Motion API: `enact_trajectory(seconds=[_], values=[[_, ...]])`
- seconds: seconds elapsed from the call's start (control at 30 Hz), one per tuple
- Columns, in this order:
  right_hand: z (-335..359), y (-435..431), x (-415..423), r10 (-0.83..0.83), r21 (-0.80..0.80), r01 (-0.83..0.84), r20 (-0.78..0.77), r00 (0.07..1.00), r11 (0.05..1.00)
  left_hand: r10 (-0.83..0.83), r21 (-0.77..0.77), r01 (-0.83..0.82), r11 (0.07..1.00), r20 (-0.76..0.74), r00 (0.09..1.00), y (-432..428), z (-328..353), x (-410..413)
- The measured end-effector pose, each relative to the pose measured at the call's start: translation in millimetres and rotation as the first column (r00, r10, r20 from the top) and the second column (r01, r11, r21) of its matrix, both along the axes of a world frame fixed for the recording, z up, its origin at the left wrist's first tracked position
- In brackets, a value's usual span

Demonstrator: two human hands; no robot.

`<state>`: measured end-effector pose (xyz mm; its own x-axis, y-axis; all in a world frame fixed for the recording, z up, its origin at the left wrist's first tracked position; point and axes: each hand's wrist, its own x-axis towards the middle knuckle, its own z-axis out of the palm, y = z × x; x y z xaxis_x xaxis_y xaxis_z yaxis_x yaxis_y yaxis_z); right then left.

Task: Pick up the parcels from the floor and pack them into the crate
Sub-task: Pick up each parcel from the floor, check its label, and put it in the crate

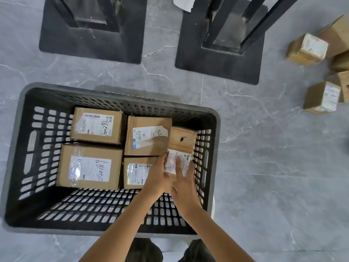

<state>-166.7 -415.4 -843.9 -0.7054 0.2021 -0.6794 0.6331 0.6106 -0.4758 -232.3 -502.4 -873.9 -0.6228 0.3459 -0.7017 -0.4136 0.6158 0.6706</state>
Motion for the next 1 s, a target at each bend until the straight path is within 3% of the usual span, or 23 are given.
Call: enact_trajectory(seconds=[0.2, 0.27, 0.33, 0.4, 0.47, 0.53, 0.63, 0.7, 0.8, 0.87, 1.0], values=[[-17, 25, -6, 0.092, 0.041, -0.097, 0.122, 0.988, 0.994, -0.28, -0.013, 0.279, 0.96, -0.063, 0.958, 2, -9, 11], [-28, 27, -12, 0.179, 0.135, -0.196, 0.132, 0.975, 0.971, -0.285, -0.024, 0.284, 0.959, -0.044, 0.958, 6, -13, 7], [-36, 22, -18, 0.303, 0.223, -0.337, 0.172, 0.937, 0.915, -0.395, -0.078, 0.391, 0.917, -0.051, 0.917, 9, -14, 2], [-48, 16, -17, 0.357, 0.17, -0.413, 0.283, 0.89, 0.894, -0.589, -0.203, 0.568, 0.797, -0.057, 0.806, 8, -21, 1], [-59, 13, -12, 0.377, 0.126, -0.453, 0.386, 0.842, 0.882, -0.775, -0.386, 0.722, 0.575, 0.025, 0.631, 10, -25, 2], [-61, 11, -12, 0.374, 0.112, -0.448, 0.394, 0.839, 0.887, -0.873, -0.504, 0.781, 0.37, 0.1, 0.478, 12, -24, 2], [-59, 20, -28, 0.191, 0.043, -0.233, 0.443, 0.876, 0.972, -0.932, -0.596, 0.765, 0.246, 0.072, 0.355, 13, -22, -1], [-61, 34, -48, 0.117, 0.022, -0.145, 0.476, 0.872, 0.989, -0.953, -0.611, 0.758, 0.23, 0.018, 0.304, 10, -20, -6], [-54, 44, -68, 0.166, 0.004, -0.191, 0.474, 0.864, 0.982, -0.967, -0.622, 0.76, 0.188, 0.016, 0.253, 1, -9, -16], [-40, 44, -75, 0.181, 0.041, -0.211, 0.378, 0.908, 0.977, -0.945, -0.645, 0.722, 0.251, -0.002, 0.327, -8, 0, -21], [11, 37, -77, 0.174, 0.085, -0.19, 0.169, 0.97, 0.978, -0.829, -0.618, 0.615, 0.489, -0.11, 0.548, -28, 43, -30]])
